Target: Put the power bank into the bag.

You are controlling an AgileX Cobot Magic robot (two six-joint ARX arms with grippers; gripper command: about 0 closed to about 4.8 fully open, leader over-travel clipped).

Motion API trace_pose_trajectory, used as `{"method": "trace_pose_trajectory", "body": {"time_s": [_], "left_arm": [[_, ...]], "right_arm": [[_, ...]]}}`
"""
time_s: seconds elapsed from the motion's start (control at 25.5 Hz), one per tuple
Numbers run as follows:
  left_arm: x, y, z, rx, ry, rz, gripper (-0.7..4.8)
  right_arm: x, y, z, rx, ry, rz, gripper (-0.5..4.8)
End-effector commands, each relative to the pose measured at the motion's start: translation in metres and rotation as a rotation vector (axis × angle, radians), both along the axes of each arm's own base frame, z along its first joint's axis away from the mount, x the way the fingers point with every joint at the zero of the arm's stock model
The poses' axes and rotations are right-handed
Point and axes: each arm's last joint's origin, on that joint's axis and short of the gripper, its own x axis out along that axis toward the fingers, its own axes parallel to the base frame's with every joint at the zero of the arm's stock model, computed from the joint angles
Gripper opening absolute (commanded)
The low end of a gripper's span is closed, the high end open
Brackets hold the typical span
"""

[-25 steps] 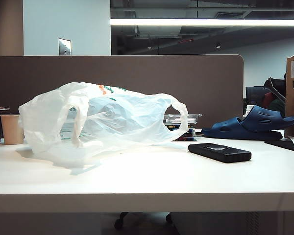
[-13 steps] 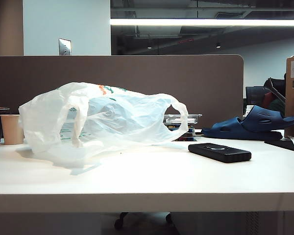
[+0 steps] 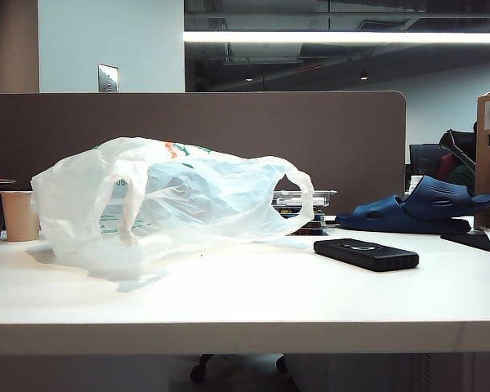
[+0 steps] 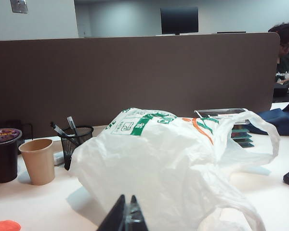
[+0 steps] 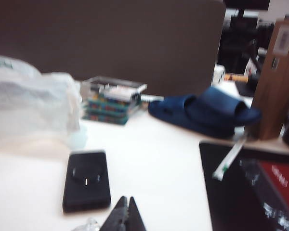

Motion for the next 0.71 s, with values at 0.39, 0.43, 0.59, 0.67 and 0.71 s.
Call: {"method": "trace_pose_trajectory", "body": {"time_s": [0.39,0.43,0.59,0.67,0.71], "left_arm": [[-0.002,0.0,0.004,-0.025,0.051,-0.003,-0.02],[-0.003,0.0,0.004,-0.024,0.062,-0.004,-0.02],[-0.003,-0.001,0.004,-0.014,0.067,-0.039,-0.02],[-0.003,-0.002,0.004,-0.006,0.078,-0.085,-0.01],[-0.004,-0.003,0.005,-0.001,0.096,-0.111,0.03]], "right_arm": [[-0.019,0.001,0.051,0.057,-0.036,-0.007,-0.02],[-0.021,0.001,0.055,0.074,-0.035,-0.009,-0.02],[-0.032,0.002,0.074,0.083,-0.044,-0.009,-0.02],[-0.04,0.003,0.092,0.085,-0.023,-0.015,-0.02],[-0.041,0.003,0.1,0.086,-0.001,-0.015,-0.02]]}}
